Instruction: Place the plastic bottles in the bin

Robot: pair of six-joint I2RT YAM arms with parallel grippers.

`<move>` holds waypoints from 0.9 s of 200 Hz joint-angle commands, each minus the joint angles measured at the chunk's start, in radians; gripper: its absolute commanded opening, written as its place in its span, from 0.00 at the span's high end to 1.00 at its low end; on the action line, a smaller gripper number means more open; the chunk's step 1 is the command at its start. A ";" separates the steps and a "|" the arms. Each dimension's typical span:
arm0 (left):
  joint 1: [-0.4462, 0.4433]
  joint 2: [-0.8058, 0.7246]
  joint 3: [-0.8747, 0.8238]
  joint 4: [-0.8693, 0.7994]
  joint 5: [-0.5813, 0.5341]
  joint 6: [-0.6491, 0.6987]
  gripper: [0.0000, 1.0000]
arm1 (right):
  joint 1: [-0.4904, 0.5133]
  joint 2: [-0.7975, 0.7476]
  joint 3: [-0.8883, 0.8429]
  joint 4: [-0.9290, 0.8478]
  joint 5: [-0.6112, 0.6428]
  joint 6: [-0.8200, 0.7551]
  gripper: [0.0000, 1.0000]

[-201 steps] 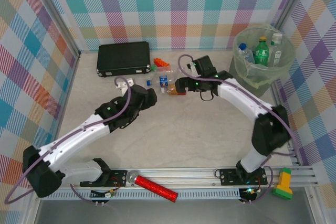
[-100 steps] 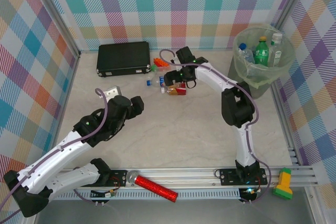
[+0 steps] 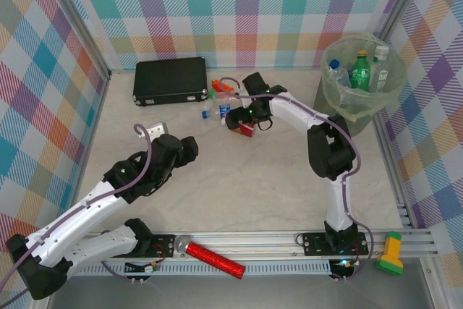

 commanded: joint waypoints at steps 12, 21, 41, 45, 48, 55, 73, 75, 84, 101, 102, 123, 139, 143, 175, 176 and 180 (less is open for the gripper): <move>0.005 -0.009 -0.016 -0.009 0.003 0.018 0.00 | 0.042 -0.058 -0.027 -0.029 -0.011 -0.005 0.01; 0.005 -0.012 -0.018 -0.010 0.002 0.020 0.00 | 0.056 -0.068 -0.035 -0.028 0.007 -0.011 0.01; 0.006 -0.019 -0.020 -0.013 0.001 0.024 0.00 | 0.086 -0.084 -0.044 -0.021 0.080 -0.031 0.01; 0.006 -0.019 -0.020 -0.013 0.000 0.024 0.01 | 0.089 -0.084 -0.042 -0.020 0.100 -0.034 0.01; 0.006 -0.020 -0.021 -0.013 -0.001 0.023 0.01 | 0.091 -0.082 -0.040 -0.019 0.112 -0.036 0.01; 0.006 -0.022 -0.022 -0.014 -0.001 0.024 0.00 | 0.094 -0.076 -0.031 -0.020 0.143 -0.036 0.01; 0.006 -0.028 -0.022 -0.018 0.000 0.025 0.00 | 0.094 -0.043 0.003 -0.031 0.194 -0.076 0.01; 0.006 -0.028 -0.022 -0.019 0.000 0.026 0.00 | 0.093 -0.038 0.008 -0.032 0.199 -0.081 0.01; 0.005 -0.030 -0.021 -0.022 -0.003 0.028 0.00 | 0.093 -0.012 0.030 -0.042 0.215 -0.104 0.01; 0.006 -0.035 -0.019 -0.029 -0.004 0.028 0.00 | 0.093 0.043 0.078 -0.072 0.227 -0.143 0.01; 0.005 -0.036 -0.019 -0.029 -0.004 0.028 0.00 | 0.093 0.047 0.081 -0.073 0.227 -0.145 0.01; 0.006 -0.042 -0.022 -0.035 -0.007 0.032 0.00 | 0.093 0.089 0.106 -0.080 0.230 -0.174 0.01; 0.005 -0.043 -0.020 -0.037 -0.005 0.036 0.00 | 0.093 0.110 0.118 -0.081 0.223 -0.186 0.01; 0.006 -0.043 -0.019 -0.036 -0.005 0.037 0.00 | 0.093 0.116 0.120 -0.082 0.223 -0.186 0.01; 0.006 -0.041 -0.010 -0.041 -0.007 0.045 0.00 | 0.093 0.136 0.133 -0.090 0.219 -0.238 0.00; 0.006 -0.041 -0.009 -0.041 -0.007 0.045 0.00 | 0.093 0.137 0.132 -0.091 0.218 -0.238 0.00; 0.006 -0.041 -0.008 -0.041 -0.006 0.047 0.00 | 0.093 0.136 0.131 -0.091 0.216 -0.240 0.01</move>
